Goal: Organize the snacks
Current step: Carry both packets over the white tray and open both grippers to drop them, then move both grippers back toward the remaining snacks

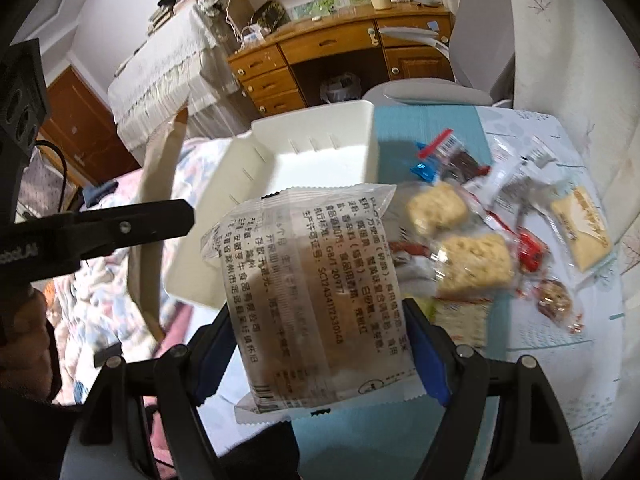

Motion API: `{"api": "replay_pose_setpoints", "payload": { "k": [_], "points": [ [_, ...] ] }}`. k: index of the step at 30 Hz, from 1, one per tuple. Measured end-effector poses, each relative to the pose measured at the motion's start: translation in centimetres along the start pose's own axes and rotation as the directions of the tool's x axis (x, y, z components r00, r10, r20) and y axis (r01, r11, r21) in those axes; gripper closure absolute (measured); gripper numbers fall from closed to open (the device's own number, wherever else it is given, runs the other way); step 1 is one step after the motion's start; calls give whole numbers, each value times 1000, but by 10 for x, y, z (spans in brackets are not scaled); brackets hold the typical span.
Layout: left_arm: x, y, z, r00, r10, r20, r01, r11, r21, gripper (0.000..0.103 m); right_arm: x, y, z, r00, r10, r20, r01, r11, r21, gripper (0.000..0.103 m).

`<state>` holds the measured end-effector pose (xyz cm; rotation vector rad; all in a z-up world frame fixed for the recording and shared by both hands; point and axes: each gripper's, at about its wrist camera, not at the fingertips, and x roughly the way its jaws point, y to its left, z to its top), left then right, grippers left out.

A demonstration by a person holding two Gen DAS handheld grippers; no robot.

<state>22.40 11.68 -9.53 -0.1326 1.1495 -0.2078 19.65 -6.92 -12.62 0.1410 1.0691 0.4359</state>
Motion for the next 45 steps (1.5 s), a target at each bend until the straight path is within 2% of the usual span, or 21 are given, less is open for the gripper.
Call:
{"api": "replay_pose_setpoints", "payload": {
  "k": [5,10,12,15,18,20,21,23,26,35,45],
  "points": [
    [1,30,17,999,24,28,-25,999,24,48,16,26,18,998,-3,56,3,1000,8,24],
    [6,58,35,997,58,52,-59,998,23,48,32,35,31,996,5,88,-9,999,45,24],
    [11,67,40,996,70,49,-71,997,24,48,40,36,36,994,22,103,-30,997,77,24],
    [20,78,45,996,90,23,-91,996,21,48,49,40,40,994,4,110,-14,996,88,24],
    [26,86,47,997,80,5,-80,997,-13,48,56,41,41,994,5,108,-14,997,81,22],
    [29,89,47,995,98,-1,-98,995,-19,43,62,37,42,996,-2,95,-8,995,98,22],
    [32,88,46,993,120,-13,-120,993,-14,30,65,35,42,997,-7,82,-2,994,110,22],
    [34,87,46,991,132,-18,-132,991,-13,25,66,30,41,997,-12,79,1,991,133,22],
    [34,82,44,993,119,-18,-120,993,-11,23,59,26,40,993,11,114,-26,991,133,21],
    [26,63,26,990,137,-25,-138,989,-45,22,45,10,37,993,14,116,-31,989,142,21],
    [17,10,10,995,102,10,-101,992,-78,22,14,-11,26,995,11,97,-19,996,90,21]
  ]
}}
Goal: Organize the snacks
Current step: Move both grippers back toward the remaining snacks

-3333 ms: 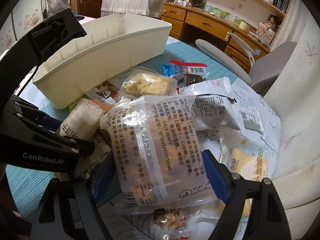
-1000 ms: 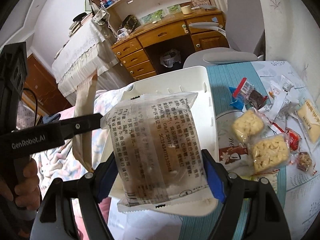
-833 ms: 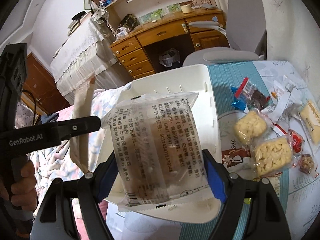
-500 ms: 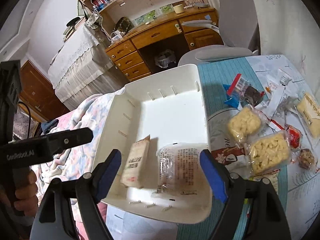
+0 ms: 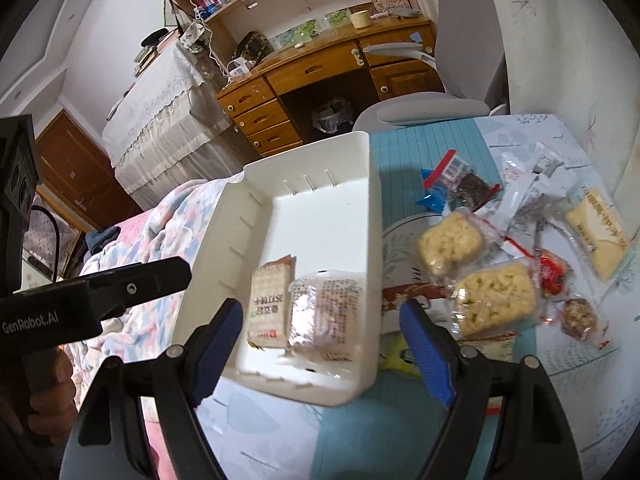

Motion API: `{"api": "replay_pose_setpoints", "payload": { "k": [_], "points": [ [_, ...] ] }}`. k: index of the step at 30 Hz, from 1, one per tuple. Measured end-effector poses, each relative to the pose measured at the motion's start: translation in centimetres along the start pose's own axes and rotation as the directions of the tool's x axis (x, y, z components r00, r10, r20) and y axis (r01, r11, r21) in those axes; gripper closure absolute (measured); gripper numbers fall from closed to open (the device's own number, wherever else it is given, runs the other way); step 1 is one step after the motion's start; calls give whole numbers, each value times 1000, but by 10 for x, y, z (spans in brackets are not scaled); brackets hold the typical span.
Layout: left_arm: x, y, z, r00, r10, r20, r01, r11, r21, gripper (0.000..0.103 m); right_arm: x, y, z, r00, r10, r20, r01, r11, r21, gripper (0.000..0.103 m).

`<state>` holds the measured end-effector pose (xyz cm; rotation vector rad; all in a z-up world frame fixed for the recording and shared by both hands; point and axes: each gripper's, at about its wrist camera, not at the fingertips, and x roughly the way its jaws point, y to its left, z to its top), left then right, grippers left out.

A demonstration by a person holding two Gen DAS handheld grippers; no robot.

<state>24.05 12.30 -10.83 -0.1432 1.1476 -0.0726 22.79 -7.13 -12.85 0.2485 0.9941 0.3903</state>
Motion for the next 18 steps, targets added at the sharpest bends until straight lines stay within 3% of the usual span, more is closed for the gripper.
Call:
{"api": "replay_pose_setpoints", "payload": {
  "k": [18],
  "points": [
    [6,-95,-39,999,-40,33,39,999,14,22,-61,-83,-11,995,-104,-5,103,988,-116,22]
  ]
}}
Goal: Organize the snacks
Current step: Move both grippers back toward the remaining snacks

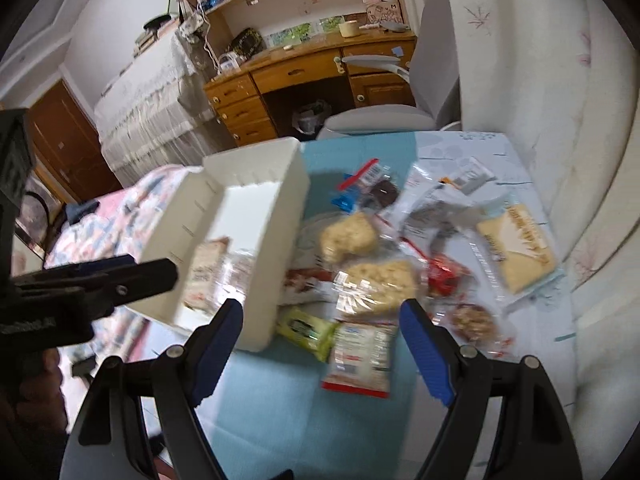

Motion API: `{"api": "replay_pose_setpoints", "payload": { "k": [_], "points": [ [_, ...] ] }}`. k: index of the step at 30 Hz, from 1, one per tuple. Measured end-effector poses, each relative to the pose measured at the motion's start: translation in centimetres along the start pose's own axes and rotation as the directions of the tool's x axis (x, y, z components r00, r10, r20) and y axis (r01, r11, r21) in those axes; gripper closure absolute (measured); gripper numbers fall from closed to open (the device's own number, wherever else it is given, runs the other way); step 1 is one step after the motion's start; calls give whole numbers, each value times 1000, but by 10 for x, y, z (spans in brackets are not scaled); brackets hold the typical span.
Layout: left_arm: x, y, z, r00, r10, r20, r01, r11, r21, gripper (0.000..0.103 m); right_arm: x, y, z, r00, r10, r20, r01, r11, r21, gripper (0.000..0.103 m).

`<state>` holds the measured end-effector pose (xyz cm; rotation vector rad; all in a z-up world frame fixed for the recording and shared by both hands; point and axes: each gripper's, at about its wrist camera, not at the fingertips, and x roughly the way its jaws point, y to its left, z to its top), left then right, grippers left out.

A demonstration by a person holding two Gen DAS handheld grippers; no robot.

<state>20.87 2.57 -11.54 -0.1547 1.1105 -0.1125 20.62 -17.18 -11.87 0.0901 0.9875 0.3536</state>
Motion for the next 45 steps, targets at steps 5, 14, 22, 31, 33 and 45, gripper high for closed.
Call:
{"api": "replay_pose_setpoints", "payload": {
  "k": [5,14,22,31,33,45],
  "points": [
    [17,-20,-12,999,-34,-15,33,999,-39,22,0,-20,-9,998,-33,-44,31,998,-57,22],
    [62,-45,-31,995,-59,-83,50,992,-112,22,8,-54,-21,990,-92,-109,72,982,-177,22],
    [109,-61,-37,978,-72,-194,43,988,-148,22,26,-82,-27,977,-151,-150,116,969,-218,29],
    [160,-80,-46,939,-35,-341,-13,991,-135,22,57,-102,-44,961,-197,-195,132,944,-301,39],
    [168,-84,-48,931,-36,-364,-13,991,-131,22,62,-106,-46,960,-201,-195,134,941,-312,42],
    [206,-92,-47,898,-27,-440,-60,981,-182,26,91,-116,-48,966,-189,-178,111,921,-372,48]
  ]
}}
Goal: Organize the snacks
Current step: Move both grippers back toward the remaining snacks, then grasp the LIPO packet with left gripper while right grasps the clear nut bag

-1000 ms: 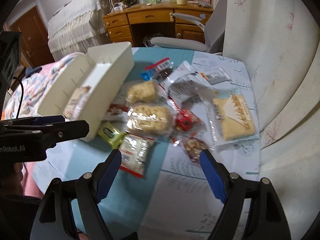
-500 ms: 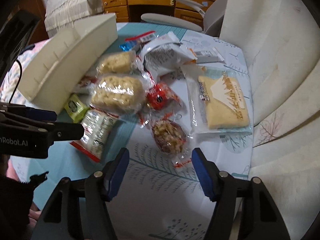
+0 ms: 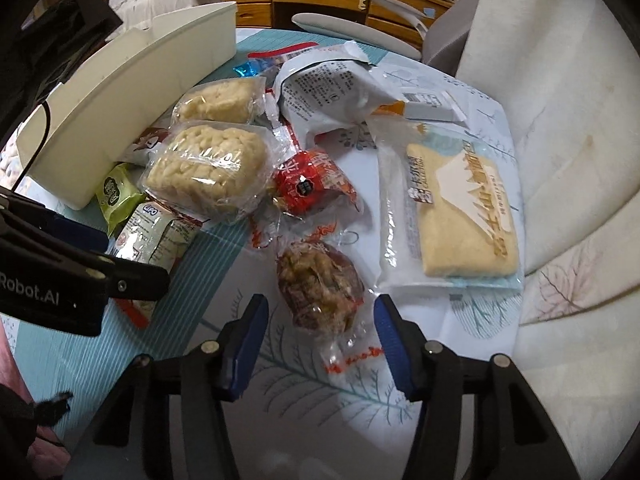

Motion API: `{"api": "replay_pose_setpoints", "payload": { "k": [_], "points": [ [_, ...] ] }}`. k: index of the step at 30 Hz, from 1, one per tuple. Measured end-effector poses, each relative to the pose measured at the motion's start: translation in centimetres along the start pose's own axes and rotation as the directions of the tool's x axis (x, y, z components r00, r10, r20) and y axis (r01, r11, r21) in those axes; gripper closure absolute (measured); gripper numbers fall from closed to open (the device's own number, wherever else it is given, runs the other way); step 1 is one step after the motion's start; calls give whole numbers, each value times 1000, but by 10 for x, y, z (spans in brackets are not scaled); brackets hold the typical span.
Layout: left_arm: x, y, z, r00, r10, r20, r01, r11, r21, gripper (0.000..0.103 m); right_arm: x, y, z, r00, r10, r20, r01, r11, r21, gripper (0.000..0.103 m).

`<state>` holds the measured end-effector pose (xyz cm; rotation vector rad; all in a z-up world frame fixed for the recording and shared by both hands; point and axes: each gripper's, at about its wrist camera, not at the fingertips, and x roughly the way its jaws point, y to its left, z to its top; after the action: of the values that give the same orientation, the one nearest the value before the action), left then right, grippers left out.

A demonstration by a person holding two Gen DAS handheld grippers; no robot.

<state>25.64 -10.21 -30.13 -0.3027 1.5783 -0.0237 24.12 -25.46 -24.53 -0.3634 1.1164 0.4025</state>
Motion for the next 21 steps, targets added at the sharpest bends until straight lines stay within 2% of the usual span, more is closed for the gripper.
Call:
{"api": "replay_pose_setpoints", "payload": {
  "k": [4,8,14,17,21],
  "points": [
    [7,-1,2,1000,17,-11,-17,1000,-25,31,8,1,2,1000,9,-6,-10,1000,-15,48],
    [11,-3,6,999,34,-5,-34,999,-38,42,11,1,3,1000,0,7,0,1000,-17,56],
    [9,-2,14,998,62,11,-62,997,-42,50,11,-2,3,1000,16,3,-16,1000,0,58],
    [5,2,15,999,47,6,-47,999,-27,58,11,-3,4,1000,23,-7,-23,1000,15,58],
    [3,7,13,999,34,-12,-34,999,-2,59,10,-1,4,999,25,-23,-24,999,43,59]
  ]
}}
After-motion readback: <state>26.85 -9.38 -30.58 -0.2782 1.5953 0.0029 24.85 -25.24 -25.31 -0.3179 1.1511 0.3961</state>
